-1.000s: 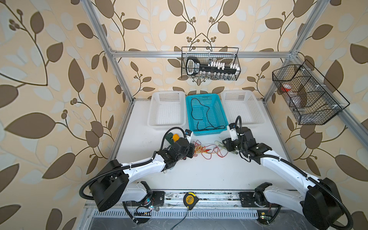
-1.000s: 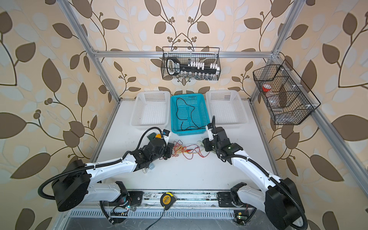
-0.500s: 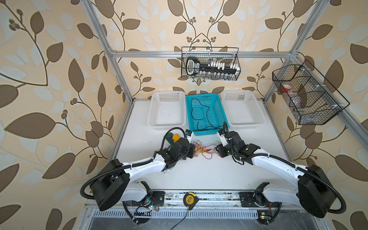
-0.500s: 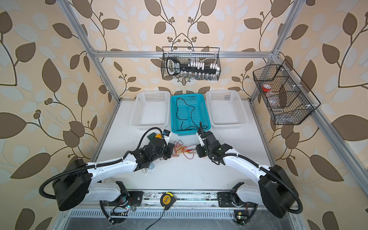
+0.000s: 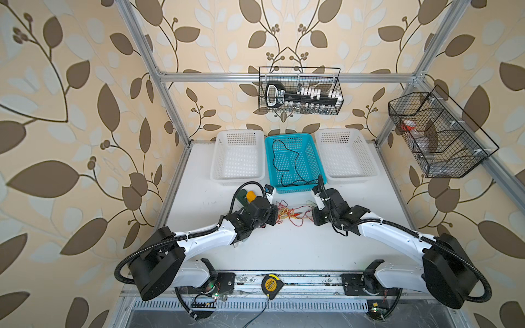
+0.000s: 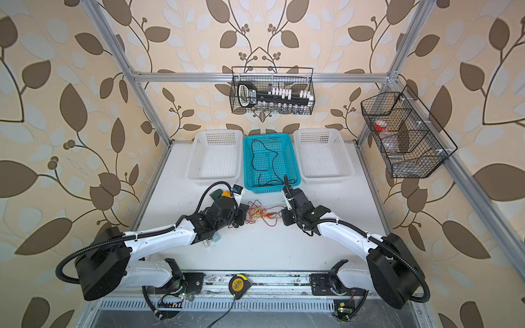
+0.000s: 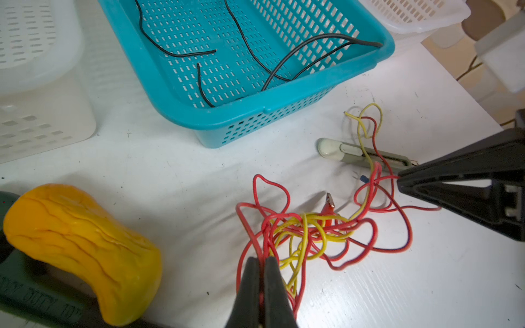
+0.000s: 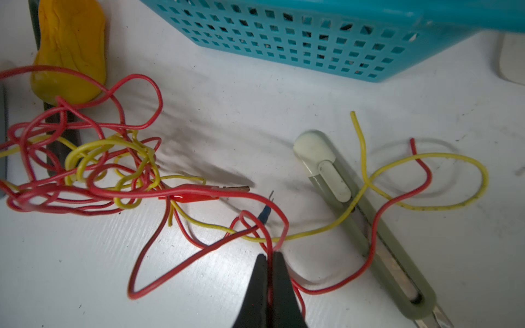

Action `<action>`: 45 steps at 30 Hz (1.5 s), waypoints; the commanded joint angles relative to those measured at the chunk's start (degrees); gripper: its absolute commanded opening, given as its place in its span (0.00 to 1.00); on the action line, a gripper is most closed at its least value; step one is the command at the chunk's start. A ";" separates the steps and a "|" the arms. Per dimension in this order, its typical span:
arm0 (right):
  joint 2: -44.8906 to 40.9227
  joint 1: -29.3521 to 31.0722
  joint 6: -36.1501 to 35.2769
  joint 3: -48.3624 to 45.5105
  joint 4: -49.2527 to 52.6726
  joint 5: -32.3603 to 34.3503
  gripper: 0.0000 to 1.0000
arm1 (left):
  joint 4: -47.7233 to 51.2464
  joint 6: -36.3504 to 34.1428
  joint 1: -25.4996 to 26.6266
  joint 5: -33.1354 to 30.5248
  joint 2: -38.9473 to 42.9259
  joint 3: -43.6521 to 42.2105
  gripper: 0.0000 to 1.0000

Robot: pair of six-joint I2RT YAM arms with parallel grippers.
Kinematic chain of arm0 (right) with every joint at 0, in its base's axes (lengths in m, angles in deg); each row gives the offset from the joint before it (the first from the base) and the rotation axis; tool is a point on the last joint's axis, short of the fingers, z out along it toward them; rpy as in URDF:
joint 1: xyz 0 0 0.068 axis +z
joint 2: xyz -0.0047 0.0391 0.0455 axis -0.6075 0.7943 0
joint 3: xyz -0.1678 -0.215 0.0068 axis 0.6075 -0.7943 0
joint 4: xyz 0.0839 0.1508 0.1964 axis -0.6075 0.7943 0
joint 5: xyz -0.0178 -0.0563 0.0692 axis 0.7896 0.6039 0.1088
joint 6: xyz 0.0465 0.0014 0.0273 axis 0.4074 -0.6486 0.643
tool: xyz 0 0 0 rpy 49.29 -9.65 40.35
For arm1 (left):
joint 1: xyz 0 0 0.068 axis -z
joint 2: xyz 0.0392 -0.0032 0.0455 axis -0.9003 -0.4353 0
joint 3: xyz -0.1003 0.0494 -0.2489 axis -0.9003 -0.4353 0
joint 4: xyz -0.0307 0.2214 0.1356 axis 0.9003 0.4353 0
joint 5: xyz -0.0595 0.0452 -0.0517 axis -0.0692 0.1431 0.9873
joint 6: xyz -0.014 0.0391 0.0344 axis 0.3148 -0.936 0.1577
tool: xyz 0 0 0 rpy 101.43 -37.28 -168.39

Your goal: Untangle the cables

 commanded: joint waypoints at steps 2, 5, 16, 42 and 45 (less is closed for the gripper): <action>-6.40 -0.49 -0.13 2.37 2.44 6.23 0.00 | -1.60 1.14 -0.69 -3.40 1.90 -0.79 0.00; -12.40 -3.09 0.04 2.73 2.74 7.54 0.00 | -1.17 1.27 -0.69 -4.33 2.45 -1.45 0.00; -27.63 -13.89 -0.52 10.02 8.33 11.19 0.00 | 2.66 1.77 -0.80 -6.77 1.93 -1.76 0.00; -24.32 -30.15 -1.40 16.31 15.50 13.50 0.00 | 4.91 3.30 -4.73 -5.72 5.26 -4.93 0.00; -24.86 -28.67 -0.67 13.45 11.37 4.46 0.00 | 2.36 2.92 -4.74 -1.65 5.38 -4.81 0.00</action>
